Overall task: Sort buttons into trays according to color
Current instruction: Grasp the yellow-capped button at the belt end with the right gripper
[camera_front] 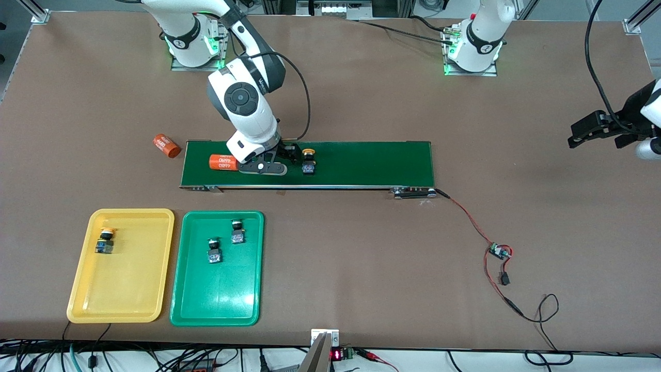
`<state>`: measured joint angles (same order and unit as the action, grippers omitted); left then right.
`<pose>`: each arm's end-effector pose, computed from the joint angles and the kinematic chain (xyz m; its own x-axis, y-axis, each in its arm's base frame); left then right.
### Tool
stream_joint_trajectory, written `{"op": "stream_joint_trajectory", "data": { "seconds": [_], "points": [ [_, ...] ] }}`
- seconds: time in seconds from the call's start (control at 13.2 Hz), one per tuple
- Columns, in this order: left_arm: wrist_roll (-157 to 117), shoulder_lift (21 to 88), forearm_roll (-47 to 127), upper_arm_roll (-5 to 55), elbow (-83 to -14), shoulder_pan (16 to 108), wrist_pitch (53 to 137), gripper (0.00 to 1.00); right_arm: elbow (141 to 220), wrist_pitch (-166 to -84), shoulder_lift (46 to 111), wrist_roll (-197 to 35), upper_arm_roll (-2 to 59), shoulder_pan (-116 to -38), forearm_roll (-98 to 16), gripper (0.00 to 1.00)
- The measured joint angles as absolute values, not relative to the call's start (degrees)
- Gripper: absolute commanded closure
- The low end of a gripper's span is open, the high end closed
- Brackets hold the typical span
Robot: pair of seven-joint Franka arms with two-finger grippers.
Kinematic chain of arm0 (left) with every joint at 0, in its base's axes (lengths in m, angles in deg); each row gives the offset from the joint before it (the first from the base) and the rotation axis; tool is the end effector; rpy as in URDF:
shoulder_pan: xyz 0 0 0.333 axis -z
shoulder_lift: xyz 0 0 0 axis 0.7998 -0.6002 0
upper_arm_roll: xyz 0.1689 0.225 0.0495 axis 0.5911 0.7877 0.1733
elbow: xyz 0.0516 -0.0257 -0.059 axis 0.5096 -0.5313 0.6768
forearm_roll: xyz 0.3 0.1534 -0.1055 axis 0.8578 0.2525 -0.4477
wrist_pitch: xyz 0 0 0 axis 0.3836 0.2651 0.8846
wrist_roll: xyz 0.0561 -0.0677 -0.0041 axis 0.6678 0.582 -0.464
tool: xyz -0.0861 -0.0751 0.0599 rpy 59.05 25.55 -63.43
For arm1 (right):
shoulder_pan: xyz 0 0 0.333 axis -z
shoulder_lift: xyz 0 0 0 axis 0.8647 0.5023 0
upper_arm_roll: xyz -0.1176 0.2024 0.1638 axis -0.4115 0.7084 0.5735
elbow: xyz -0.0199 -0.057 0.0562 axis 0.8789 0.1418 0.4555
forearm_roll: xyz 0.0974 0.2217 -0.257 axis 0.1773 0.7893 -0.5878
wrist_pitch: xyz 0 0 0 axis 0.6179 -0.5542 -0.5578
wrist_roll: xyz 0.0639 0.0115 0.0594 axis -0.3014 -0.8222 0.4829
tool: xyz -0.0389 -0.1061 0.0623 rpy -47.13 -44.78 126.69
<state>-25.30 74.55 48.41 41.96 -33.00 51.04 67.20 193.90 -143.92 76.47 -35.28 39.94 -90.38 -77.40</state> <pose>0.5391 0.0047 0.5652 0.9996 0.0256 -0.0071 0.0257 -0.9995 0.0162 0.4618 0.3425 0.2629 0.9963 -0.0831 -0.0218 -0.0840 -0.9956 -0.0407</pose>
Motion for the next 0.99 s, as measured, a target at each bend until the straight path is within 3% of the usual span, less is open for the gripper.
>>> {"op": "stream_joint_trajectory", "data": {
  "seconds": [0.99],
  "points": [
    [-25.3,74.6,48.4,41.9,-33.0,51.0,67.0,0.0,193.8,-143.7,77.1,-35.5,39.9,-90.7,-80.4,0.0]
  ]
}}
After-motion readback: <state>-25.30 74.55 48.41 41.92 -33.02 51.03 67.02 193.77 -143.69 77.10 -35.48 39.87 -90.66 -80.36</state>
